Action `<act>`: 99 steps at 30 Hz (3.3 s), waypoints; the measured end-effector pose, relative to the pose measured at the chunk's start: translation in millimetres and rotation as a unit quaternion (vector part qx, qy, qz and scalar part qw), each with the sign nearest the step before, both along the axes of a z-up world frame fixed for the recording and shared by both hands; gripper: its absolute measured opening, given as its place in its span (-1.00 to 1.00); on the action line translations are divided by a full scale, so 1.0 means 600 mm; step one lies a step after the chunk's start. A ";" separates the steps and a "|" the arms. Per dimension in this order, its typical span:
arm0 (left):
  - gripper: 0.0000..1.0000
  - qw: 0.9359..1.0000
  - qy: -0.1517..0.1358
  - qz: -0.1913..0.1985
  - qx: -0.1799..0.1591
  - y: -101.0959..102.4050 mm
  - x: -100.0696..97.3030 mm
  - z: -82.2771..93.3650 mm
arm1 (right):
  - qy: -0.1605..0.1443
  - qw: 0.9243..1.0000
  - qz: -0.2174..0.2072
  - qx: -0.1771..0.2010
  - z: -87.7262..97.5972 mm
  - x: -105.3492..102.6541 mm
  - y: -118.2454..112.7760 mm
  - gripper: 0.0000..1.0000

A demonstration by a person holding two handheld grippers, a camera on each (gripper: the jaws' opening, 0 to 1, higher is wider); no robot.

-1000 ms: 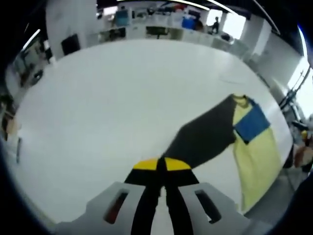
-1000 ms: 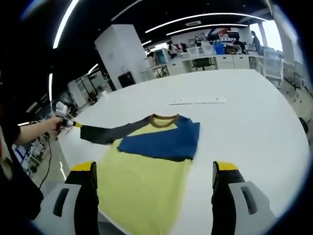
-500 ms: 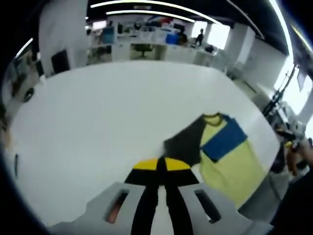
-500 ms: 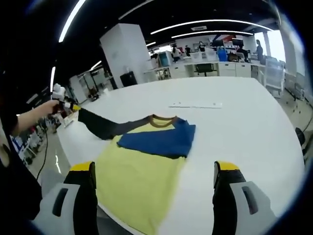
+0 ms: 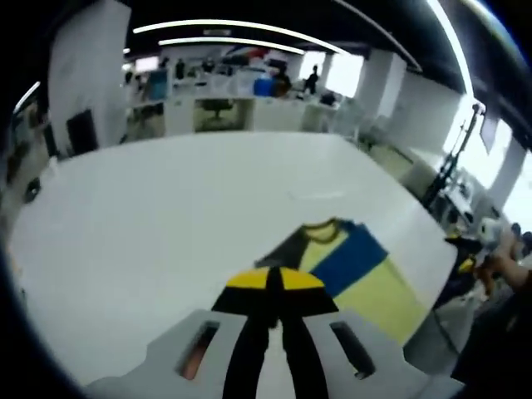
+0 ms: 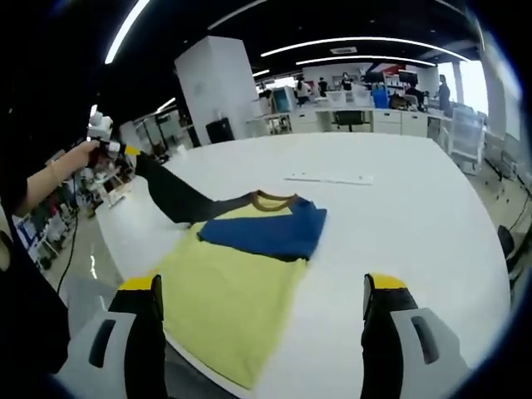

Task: Fold the garment on the visible template until the final outline fits inside the template.

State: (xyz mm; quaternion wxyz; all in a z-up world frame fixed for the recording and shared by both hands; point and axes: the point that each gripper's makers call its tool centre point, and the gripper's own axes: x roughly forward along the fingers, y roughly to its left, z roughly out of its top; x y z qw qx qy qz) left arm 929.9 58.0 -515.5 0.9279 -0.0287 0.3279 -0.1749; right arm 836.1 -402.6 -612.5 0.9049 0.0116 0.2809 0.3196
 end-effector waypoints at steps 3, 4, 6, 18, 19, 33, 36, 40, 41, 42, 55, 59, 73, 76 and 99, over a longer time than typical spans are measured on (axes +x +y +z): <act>-1.00 1.000 -0.005 -0.010 -0.016 -0.027 0.005 0.012 | 0.000 1.000 -0.003 0.000 0.000 -0.003 -0.009 0.99; -1.00 1.000 -0.005 -0.011 -0.020 -0.032 0.005 0.014 | 0.000 1.000 -0.004 0.000 0.000 -0.004 -0.011 0.99; -1.00 0.999 -0.007 -0.017 -0.030 -0.052 0.007 0.022 | -0.001 1.000 -0.007 0.000 0.001 -0.006 -0.018 0.99; -1.00 0.995 -0.017 -0.071 -0.063 -0.186 0.040 0.054 | -0.003 1.000 -0.024 0.002 0.003 -0.014 -0.055 0.99; -1.00 0.995 -0.016 -0.075 -0.067 -0.196 0.042 0.056 | -0.003 1.000 -0.025 0.002 0.002 -0.015 -0.057 0.99; -1.00 0.990 -0.007 -0.124 -0.072 -0.339 0.053 0.034 | -0.004 1.000 -0.029 0.004 0.002 -0.015 -0.065 0.99; -1.00 0.989 0.003 -0.132 -0.064 -0.359 0.055 0.013 | -0.003 1.000 -0.029 0.002 0.001 -0.015 -0.067 0.99; -1.00 0.988 0.012 -0.139 -0.063 -0.374 0.057 -0.004 | -0.003 0.999 -0.034 0.002 0.000 -0.015 -0.073 0.99; -1.00 0.988 0.015 -0.141 -0.062 -0.379 0.057 -0.008 | -0.003 0.999 -0.034 0.002 0.000 -0.015 -0.074 0.99; -1.00 0.988 0.016 -0.142 -0.061 -0.381 0.058 -0.010 | -0.002 0.999 -0.035 0.001 0.000 -0.015 -0.074 0.99; -1.00 0.984 0.031 -0.167 -0.048 -0.415 0.059 -0.026 | -0.001 0.999 -0.043 0.003 -0.002 -0.013 -0.082 0.99; -1.00 0.983 0.037 -0.176 -0.044 -0.425 0.057 -0.035 | -0.001 0.999 -0.045 0.004 -0.003 -0.014 -0.083 0.99; -1.00 0.982 0.057 -0.178 -0.038 -0.452 0.073 -0.074 | 0.001 0.999 -0.052 0.005 -0.007 -0.016 -0.091 0.99; -1.00 0.982 0.062 -0.177 -0.037 -0.458 0.076 -0.083 | 0.002 0.999 -0.053 0.006 -0.009 -0.018 -0.093 0.99; -1.00 0.978 0.101 -0.180 -0.031 -0.527 0.084 -0.155 | 0.014 0.998 -0.056 -0.004 -0.025 -0.025 -0.132 0.99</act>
